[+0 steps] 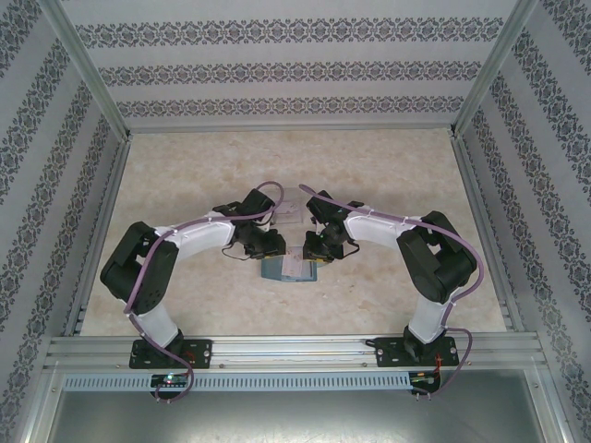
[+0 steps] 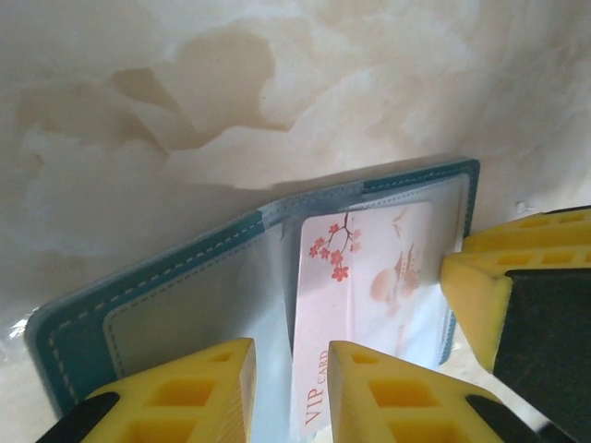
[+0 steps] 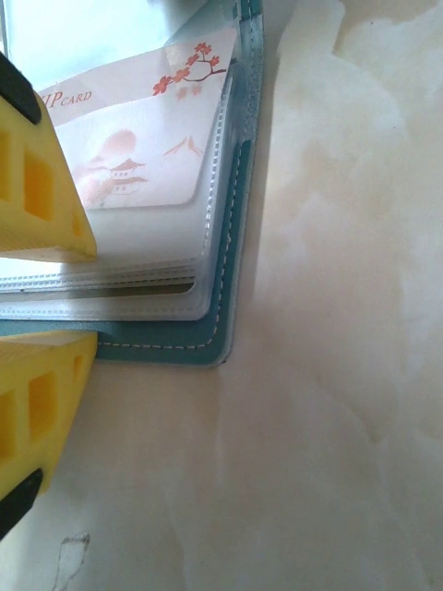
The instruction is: Take the credit cards out of the card holder
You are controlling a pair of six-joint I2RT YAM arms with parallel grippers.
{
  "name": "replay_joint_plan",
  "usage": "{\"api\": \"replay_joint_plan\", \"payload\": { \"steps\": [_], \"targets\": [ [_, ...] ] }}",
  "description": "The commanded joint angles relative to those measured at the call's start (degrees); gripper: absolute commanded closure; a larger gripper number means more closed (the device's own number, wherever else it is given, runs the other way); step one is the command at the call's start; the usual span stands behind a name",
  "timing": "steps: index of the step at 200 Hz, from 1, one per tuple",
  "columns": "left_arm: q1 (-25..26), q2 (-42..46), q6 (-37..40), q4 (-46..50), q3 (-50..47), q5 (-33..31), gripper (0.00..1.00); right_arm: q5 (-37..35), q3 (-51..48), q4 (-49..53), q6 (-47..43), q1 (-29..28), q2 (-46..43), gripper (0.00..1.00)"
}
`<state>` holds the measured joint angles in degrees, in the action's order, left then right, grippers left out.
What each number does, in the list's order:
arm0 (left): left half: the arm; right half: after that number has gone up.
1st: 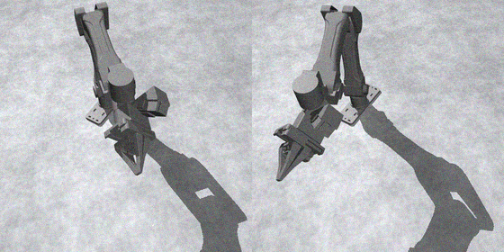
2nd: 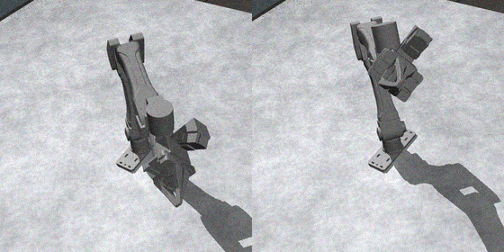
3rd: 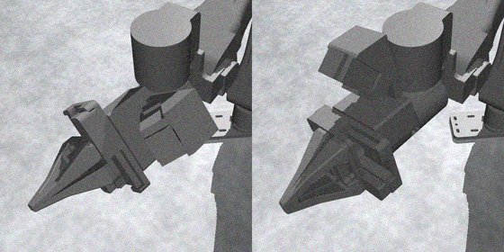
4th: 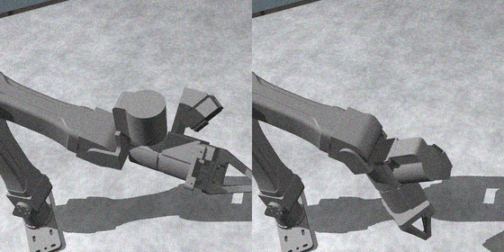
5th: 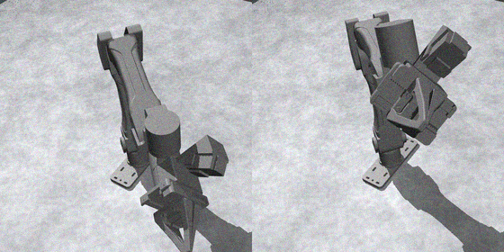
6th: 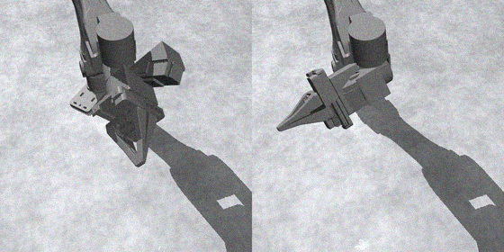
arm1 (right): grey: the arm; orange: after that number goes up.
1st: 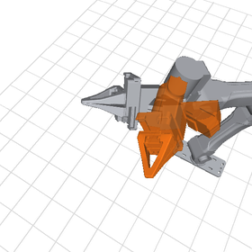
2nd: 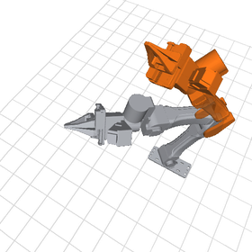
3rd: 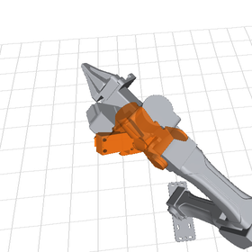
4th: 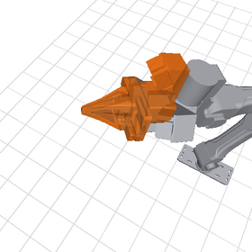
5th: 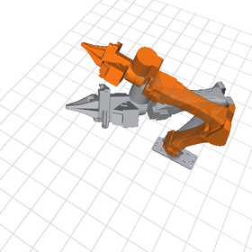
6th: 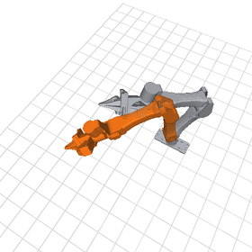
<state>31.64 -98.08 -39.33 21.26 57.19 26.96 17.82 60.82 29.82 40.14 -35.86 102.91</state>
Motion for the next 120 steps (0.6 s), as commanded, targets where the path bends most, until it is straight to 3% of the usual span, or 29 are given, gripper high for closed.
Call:
{"api": "replay_joint_plan", "payload": {
  "steps": [1,37,120],
  "targets": [
    [-1.4,0.8,-3.7,-10.0,-2.6,7.1,0.73,-1.8,-1.0,2.4,-0.6,-0.1,1.8,0.73],
    [-2.2,-0.5,-4.0,-13.2,-3.8,10.0,0.72,-1.7,-0.9,2.4,-0.6,-0.1,1.8,0.73],
    [-2.5,-3.9,0.4,-8.0,-3.0,8.3,0.65,-1.8,-1.0,2.5,-0.6,-0.1,1.6,0.73]
  ]
}}
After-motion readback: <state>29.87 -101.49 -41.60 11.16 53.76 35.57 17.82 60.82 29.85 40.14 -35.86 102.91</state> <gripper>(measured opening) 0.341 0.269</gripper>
